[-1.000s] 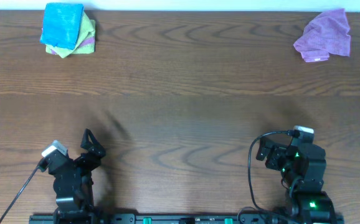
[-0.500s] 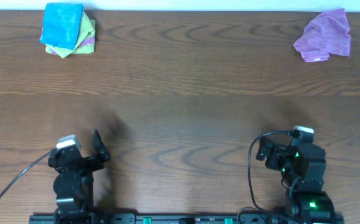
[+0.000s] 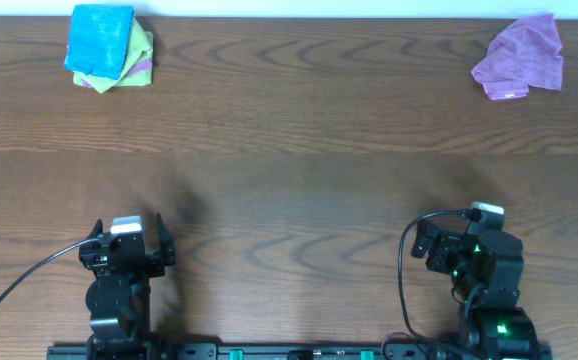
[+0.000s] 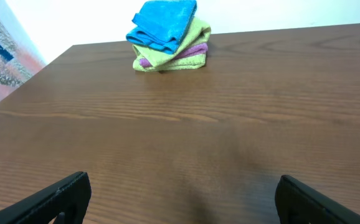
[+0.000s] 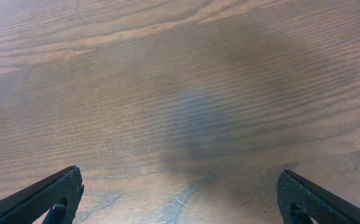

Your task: Fold the cloth

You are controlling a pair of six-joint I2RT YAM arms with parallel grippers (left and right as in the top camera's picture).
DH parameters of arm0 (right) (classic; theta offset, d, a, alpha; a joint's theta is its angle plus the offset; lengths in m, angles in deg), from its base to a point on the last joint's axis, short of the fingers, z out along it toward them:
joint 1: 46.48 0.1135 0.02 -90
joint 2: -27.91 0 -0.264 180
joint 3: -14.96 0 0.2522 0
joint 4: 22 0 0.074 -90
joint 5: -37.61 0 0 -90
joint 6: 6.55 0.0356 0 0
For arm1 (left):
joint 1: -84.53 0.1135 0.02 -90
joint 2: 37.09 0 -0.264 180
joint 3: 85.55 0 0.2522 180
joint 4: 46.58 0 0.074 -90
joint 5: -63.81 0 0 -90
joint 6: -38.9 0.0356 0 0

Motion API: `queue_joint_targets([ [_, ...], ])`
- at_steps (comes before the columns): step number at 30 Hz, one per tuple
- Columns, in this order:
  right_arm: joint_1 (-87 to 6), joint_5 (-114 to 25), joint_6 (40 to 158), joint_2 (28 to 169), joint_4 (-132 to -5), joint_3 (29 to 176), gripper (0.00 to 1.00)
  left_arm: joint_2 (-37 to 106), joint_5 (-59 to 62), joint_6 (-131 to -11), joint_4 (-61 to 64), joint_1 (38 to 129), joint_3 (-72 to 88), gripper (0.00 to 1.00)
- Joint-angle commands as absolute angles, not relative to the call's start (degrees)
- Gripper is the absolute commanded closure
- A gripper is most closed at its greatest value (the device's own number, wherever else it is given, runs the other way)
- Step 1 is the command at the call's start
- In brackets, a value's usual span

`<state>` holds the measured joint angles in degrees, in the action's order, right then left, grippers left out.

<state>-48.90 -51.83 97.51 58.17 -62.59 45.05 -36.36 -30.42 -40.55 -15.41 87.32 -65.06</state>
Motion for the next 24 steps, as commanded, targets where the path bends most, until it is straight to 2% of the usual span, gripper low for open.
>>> queue_joint_targets([
  [1,-49.2,-52.2,98.2,57.9,-62.6,44.8,0.01,-36.7,-29.2,-39.7,-14.3,87.1,-66.2,0.05],
  [16,-49.1,-52.2,98.2,57.5,-62.6,44.8,0.01,-36.7,-29.2,-39.7,-14.3,87.1,-66.2,0.05],
  [20,-49.0,-52.6,97.4,52.4,-63.8,44.8,0.01,-36.7,-29.2,-39.7,-14.3,87.1,-66.2,0.04],
  [24,-47.8,-56.6,91.5,45.1,-66.1,44.7,0.01,-36.7,-29.2,-39.7,-14.3,87.1,-66.2,0.05],
])
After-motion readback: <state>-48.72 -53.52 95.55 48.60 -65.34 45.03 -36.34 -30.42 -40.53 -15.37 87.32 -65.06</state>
